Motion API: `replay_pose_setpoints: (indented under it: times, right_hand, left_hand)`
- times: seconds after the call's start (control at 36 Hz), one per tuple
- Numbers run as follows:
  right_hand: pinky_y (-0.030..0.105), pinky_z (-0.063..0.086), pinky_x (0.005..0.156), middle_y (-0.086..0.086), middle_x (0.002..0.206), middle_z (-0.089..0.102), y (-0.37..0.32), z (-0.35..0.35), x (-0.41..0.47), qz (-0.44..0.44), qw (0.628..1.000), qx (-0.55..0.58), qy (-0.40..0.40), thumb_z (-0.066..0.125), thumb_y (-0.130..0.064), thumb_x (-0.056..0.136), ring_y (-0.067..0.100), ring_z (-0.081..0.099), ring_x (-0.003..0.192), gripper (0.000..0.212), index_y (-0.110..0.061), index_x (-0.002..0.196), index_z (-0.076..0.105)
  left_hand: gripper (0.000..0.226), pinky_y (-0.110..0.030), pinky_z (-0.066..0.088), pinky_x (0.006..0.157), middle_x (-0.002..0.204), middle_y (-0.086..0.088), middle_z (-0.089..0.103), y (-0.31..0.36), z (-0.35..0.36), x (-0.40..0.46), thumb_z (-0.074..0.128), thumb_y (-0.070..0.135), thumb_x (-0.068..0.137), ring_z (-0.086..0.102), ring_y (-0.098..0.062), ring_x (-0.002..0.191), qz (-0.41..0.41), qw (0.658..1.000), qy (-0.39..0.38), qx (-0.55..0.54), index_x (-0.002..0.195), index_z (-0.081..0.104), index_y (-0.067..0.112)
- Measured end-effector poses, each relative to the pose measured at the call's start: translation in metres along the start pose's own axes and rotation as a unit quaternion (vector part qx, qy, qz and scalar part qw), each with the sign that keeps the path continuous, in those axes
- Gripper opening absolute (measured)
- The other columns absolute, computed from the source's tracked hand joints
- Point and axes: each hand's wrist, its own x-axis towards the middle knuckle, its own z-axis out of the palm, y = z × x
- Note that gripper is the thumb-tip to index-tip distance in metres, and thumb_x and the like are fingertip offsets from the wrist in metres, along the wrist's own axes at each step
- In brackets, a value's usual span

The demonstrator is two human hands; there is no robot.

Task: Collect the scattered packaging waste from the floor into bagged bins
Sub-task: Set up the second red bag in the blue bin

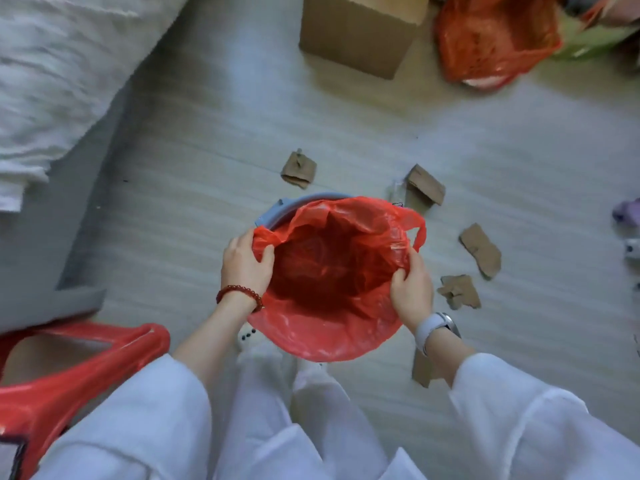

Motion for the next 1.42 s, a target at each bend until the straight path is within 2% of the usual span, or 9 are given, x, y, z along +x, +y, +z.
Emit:
replay_pose_setpoints:
  times: [0.39, 0.61, 0.75, 0.94, 1.03, 1.17, 1.22, 1.28, 1.42]
  right_hand:
    - [0.037, 0.040, 0.089, 0.018, 0.126, 0.047, -0.058, 0.009, 0.244, 0.114, 0.986, 0.045, 0.116, 0.036, -0.003, 0.093, 0.035, 0.049, 0.112, 0.050, -0.017, 0.141, 0.035]
    - [0.039, 0.036, 0.094, 0.024, 0.129, 0.042, -0.030, 0.079, 0.396, 0.118, 0.974, 0.053, 0.184, 0.039, -0.001, 0.089, 0.039, 0.042, 0.116, 0.063, -0.020, 0.146, 0.020]
    - [0.033, 0.033, 0.093, 0.022, 0.117, 0.043, 0.002, 0.110, 0.468, 0.109, 0.970, 0.079, 0.201, 0.039, -0.002, 0.089, 0.037, 0.043, 0.109, 0.063, -0.016, 0.147, 0.018]
    - [0.029, 0.024, 0.104, 0.021, 0.135, 0.040, 0.035, 0.121, 0.528, 0.083, 0.965, 0.087, 0.234, 0.040, 0.000, 0.089, 0.032, 0.035, 0.127, 0.058, -0.010, 0.144, 0.026]
    - [0.034, 0.021, 0.110, 0.021, 0.140, 0.038, 0.045, 0.123, 0.548, 0.063, 0.959, 0.096, 0.258, 0.041, 0.002, 0.088, 0.033, 0.032, 0.132, 0.057, -0.007, 0.143, 0.029]
    - [0.037, 0.026, 0.113, 0.010, 0.150, 0.031, 0.060, 0.120, 0.556, 0.053, 0.952, 0.178, 0.244, 0.036, -0.007, 0.093, 0.025, 0.031, 0.137, 0.058, -0.017, 0.147, 0.019]
    - [0.030, 0.021, 0.114, 0.006, 0.152, 0.026, 0.062, 0.120, 0.547, 0.048, 0.943, 0.222, 0.242, 0.033, -0.013, 0.096, 0.021, 0.030, 0.138, 0.054, -0.017, 0.147, 0.015]
    - [0.022, 0.015, 0.113, 0.005, 0.154, 0.022, 0.066, 0.126, 0.532, 0.072, 0.932, 0.257, 0.246, 0.029, -0.015, 0.099, 0.016, 0.023, 0.140, 0.050, -0.013, 0.147, 0.017]
    - [0.032, 0.030, 0.108, 0.012, 0.140, 0.042, 0.106, 0.176, 0.470, 0.170, 0.902, 0.281, 0.279, 0.033, -0.016, 0.096, 0.025, 0.041, 0.128, 0.043, -0.006, 0.137, 0.036]
  left_hand:
    - [0.057, -0.034, 0.032, 0.101, 0.128, -0.019, 0.046, 0.152, 0.066, 0.285, 0.054, 0.018, 0.089, 0.042, -0.032, 0.122, 0.194, 0.969, -0.125, 0.084, 0.141, 0.032, 0.007]
    - [0.065, -0.037, 0.025, 0.108, 0.136, -0.022, 0.038, 0.186, 0.170, 0.429, 0.053, 0.014, 0.088, 0.032, -0.036, 0.128, 0.255, 0.947, -0.155, 0.123, 0.144, 0.022, 0.005]
    - [0.062, -0.036, 0.024, 0.108, 0.137, -0.022, 0.039, 0.202, 0.240, 0.489, 0.051, 0.009, 0.087, 0.031, -0.037, 0.128, 0.281, 0.945, -0.131, 0.100, 0.143, 0.025, 0.004]
    - [0.060, -0.041, 0.027, 0.109, 0.135, -0.019, 0.044, 0.219, 0.305, 0.534, 0.051, 0.006, 0.084, 0.036, -0.034, 0.127, 0.330, 0.937, -0.103, 0.052, 0.141, 0.031, 0.004]
    - [0.060, -0.035, 0.025, 0.110, 0.139, -0.014, 0.042, 0.224, 0.322, 0.546, 0.050, 0.004, 0.082, 0.035, -0.031, 0.130, 0.353, 0.931, -0.094, 0.023, 0.139, 0.034, 0.007]
    - [0.058, -0.027, 0.015, 0.114, 0.148, -0.013, 0.027, 0.231, 0.329, 0.547, 0.050, 0.007, 0.086, 0.021, -0.022, 0.139, 0.354, 0.929, -0.109, -0.013, 0.141, 0.030, 0.006]
    - [0.060, -0.032, 0.017, 0.115, 0.148, -0.014, 0.027, 0.227, 0.325, 0.542, 0.051, 0.015, 0.087, 0.021, -0.023, 0.139, 0.353, 0.928, -0.112, -0.047, 0.141, 0.029, 0.005]
    - [0.062, -0.033, 0.016, 0.115, 0.150, -0.012, 0.023, 0.213, 0.316, 0.531, 0.049, 0.023, 0.089, 0.019, -0.021, 0.140, 0.332, 0.932, -0.115, -0.094, 0.143, 0.025, 0.007]
    - [0.063, -0.041, 0.024, 0.113, 0.147, -0.011, 0.027, 0.116, 0.298, 0.506, 0.036, 0.036, 0.088, 0.027, -0.023, 0.136, 0.286, 0.951, -0.097, -0.073, 0.143, 0.023, 0.009]
